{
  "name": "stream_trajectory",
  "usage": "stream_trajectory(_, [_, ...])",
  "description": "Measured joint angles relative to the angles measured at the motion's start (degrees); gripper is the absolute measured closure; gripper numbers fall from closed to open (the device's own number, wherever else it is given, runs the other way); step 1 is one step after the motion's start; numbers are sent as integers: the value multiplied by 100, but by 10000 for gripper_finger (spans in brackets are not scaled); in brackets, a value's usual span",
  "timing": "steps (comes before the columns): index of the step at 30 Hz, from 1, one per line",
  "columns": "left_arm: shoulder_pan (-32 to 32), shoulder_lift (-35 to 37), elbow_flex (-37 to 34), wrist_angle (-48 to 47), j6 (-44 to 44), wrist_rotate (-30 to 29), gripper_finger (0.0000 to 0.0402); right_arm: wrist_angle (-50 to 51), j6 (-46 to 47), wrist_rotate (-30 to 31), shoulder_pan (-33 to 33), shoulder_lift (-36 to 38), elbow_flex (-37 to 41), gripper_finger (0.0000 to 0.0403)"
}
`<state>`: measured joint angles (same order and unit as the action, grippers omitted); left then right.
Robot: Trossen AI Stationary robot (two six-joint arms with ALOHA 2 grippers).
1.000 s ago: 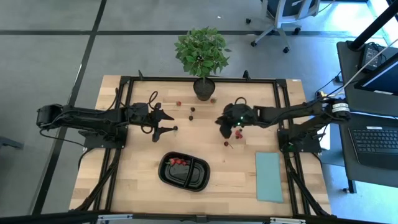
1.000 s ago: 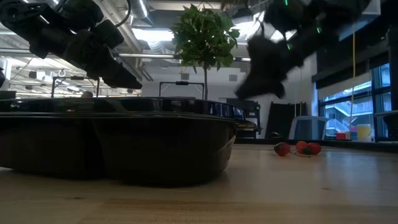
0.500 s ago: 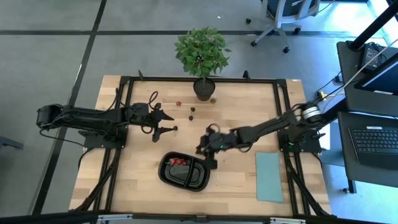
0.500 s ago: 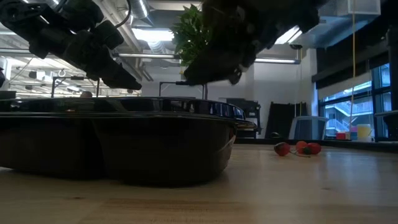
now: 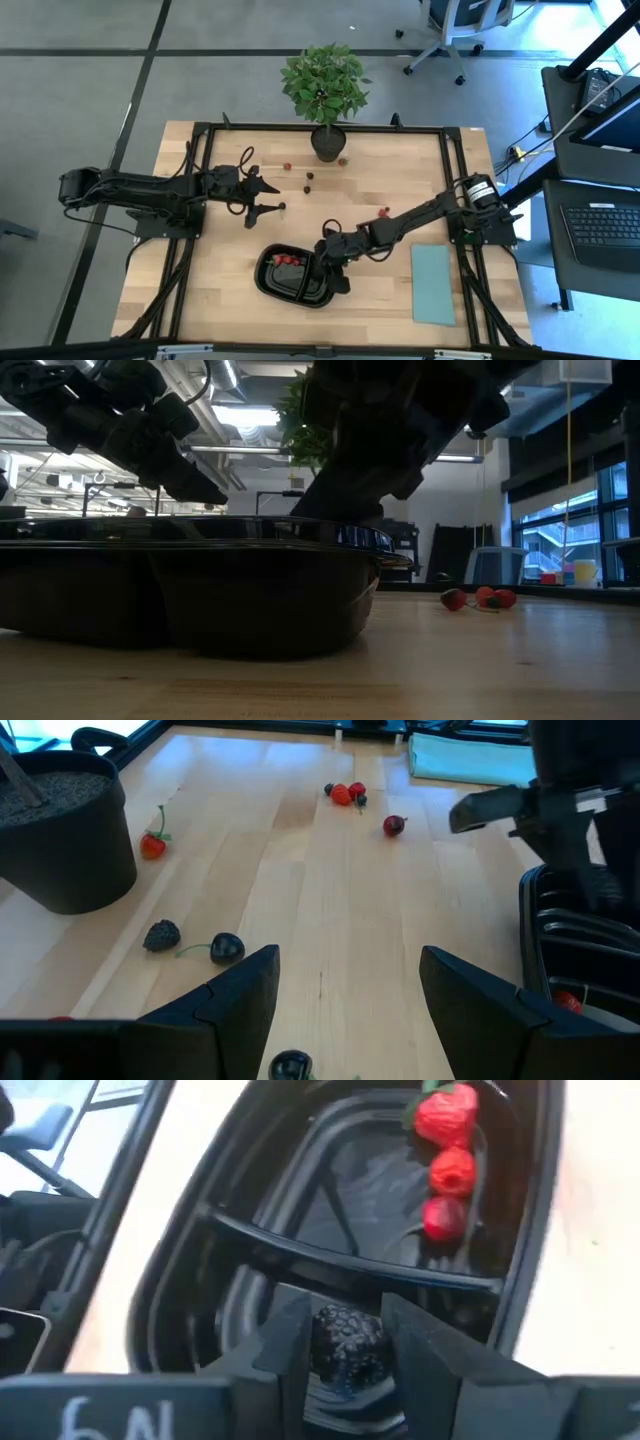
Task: Pick and placing Produce into tupperware
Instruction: Put the right blackberry into the right side of the black container, then put the bottom red cherry into the black container with the other red fruits
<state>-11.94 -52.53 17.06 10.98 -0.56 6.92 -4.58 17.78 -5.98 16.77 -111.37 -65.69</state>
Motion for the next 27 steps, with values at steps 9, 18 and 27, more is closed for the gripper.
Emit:
stream_trajectory(9, [0, 0, 0, 0, 2, 0, 166, 15, 2, -11, 4, 2, 0, 273])
stream_trajectory(18, [0, 0, 0, 0, 0, 0, 166, 15, 15, -15, 4, 2, 0, 271])
stream_trajectory(27, [0, 0, 0, 0, -2, 0, 166, 15, 149, -24, 0, 4, 0, 201])
